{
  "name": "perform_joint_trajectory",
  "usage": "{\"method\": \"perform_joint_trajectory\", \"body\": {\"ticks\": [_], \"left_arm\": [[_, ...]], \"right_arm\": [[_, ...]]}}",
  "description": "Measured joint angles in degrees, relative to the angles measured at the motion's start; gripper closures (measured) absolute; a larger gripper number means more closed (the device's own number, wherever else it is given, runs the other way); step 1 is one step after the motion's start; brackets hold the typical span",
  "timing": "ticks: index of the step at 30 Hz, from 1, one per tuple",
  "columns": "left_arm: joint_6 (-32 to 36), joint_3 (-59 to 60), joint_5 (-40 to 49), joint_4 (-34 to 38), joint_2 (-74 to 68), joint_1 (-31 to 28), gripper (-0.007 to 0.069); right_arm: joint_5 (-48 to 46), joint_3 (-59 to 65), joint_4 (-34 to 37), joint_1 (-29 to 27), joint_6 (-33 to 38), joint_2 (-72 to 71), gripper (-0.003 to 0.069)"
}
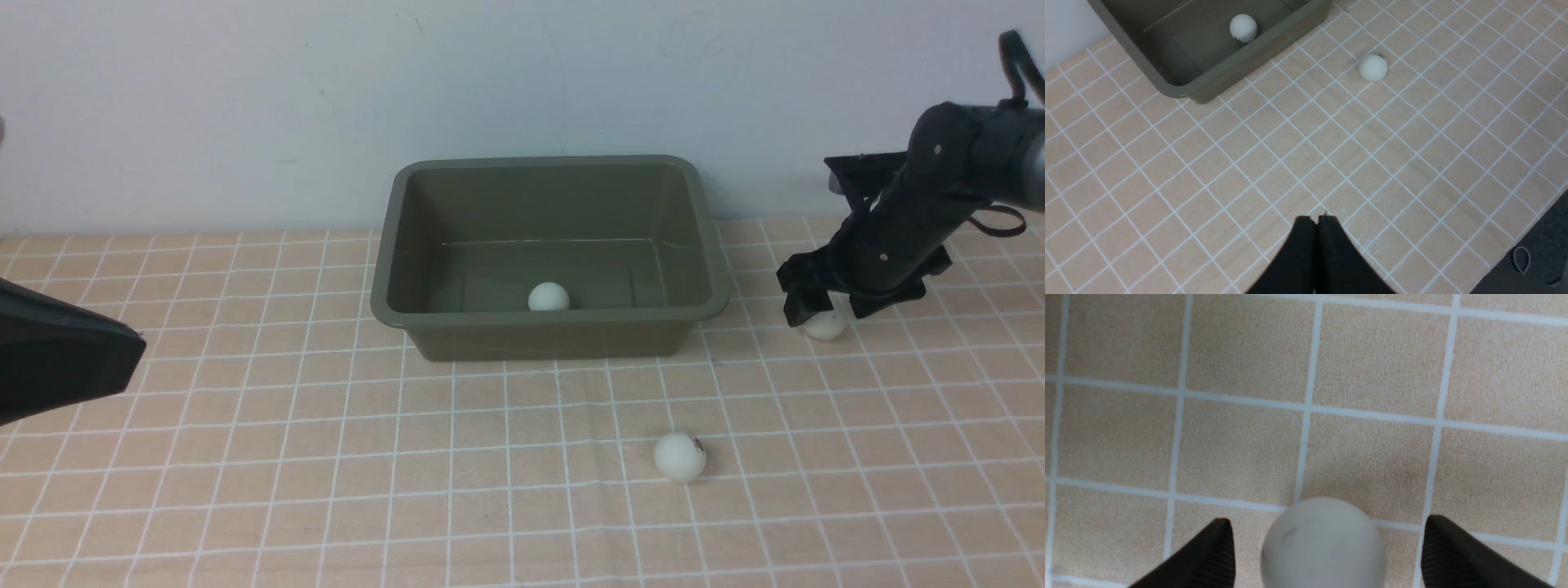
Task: Put the table tennis balls into the box on the light coffee tablecloth.
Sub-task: 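Reach for and grasp a ping pong ball on the table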
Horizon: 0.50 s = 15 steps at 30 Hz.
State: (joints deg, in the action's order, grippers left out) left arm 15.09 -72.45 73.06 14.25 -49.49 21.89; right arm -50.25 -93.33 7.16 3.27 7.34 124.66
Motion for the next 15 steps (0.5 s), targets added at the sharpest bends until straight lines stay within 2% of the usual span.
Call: {"method": "perform_joint_trajectory", "body": {"ticks": [4, 7, 12, 15], "left_arm": [[0.0, 0.0, 0.0, 0.0, 0.0, 0.0, 0.0693], [0.0, 0.2, 0.0, 0.0, 0.0, 0.0, 0.0693], [0.0, 0.3, 0.0, 0.0, 0.0, 0.0, 0.0693], [0.0, 0.3, 0.0, 0.0, 0.0, 0.0, 0.0693]], "right_arm": [[0.1, -0.2, 0.0, 0.0, 0.0, 0.0, 0.0210], [0.1, -0.2, 0.1, 0.0, 0.0, 0.0, 0.0308], [-0.7, -0.3, 0.1, 0.0, 0.0, 0.0, 0.0307], [-5.3, -2.1, 0.1, 0.0, 0.0, 0.0, 0.0307]]}}
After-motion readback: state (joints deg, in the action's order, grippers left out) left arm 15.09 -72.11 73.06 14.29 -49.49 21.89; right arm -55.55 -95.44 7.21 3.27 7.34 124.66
